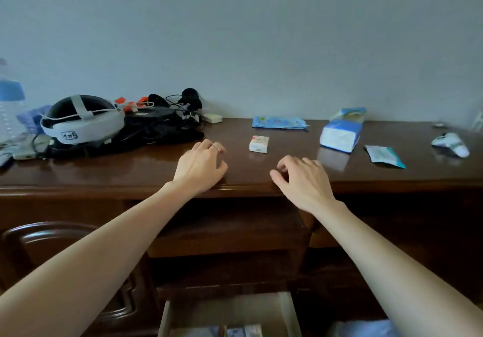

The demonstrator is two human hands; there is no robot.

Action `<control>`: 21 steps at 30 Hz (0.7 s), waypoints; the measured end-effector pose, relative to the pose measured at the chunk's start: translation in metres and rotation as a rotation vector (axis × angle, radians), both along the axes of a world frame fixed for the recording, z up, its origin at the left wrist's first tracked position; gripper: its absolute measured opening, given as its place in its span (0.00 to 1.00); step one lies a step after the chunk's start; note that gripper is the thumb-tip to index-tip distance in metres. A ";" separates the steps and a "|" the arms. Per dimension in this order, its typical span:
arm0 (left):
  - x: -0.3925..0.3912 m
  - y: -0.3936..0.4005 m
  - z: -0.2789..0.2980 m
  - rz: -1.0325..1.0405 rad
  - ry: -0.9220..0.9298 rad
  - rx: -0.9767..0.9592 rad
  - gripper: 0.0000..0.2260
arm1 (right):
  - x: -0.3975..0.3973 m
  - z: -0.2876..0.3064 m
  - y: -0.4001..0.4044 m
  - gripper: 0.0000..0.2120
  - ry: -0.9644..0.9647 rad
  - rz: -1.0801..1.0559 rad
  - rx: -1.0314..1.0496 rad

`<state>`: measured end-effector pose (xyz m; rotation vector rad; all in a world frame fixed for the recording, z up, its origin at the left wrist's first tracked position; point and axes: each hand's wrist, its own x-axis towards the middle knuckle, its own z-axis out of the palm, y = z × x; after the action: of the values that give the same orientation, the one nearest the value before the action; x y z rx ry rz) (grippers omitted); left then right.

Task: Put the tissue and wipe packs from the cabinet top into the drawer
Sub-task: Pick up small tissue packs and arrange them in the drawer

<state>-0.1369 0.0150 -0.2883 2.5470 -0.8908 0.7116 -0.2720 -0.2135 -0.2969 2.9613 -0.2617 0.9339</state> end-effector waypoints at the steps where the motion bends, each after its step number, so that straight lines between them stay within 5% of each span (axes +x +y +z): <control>1: 0.011 -0.005 0.001 0.001 0.026 0.009 0.14 | 0.007 0.006 -0.001 0.19 -0.003 -0.012 0.000; 9: 0.076 -0.032 0.008 0.155 0.037 0.068 0.16 | 0.113 0.038 -0.007 0.33 0.289 -0.020 0.261; 13: 0.118 -0.053 0.023 0.082 0.069 0.008 0.16 | 0.177 0.034 -0.020 0.30 0.545 -0.014 0.206; 21: 0.239 -0.127 0.028 0.102 0.259 -0.015 0.18 | 0.272 0.024 -0.048 0.30 0.587 0.039 0.281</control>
<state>0.1016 -0.1123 -0.2602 2.6095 -0.6715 0.4009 0.0002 -0.2619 -0.2730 3.3263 -0.3331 -0.0051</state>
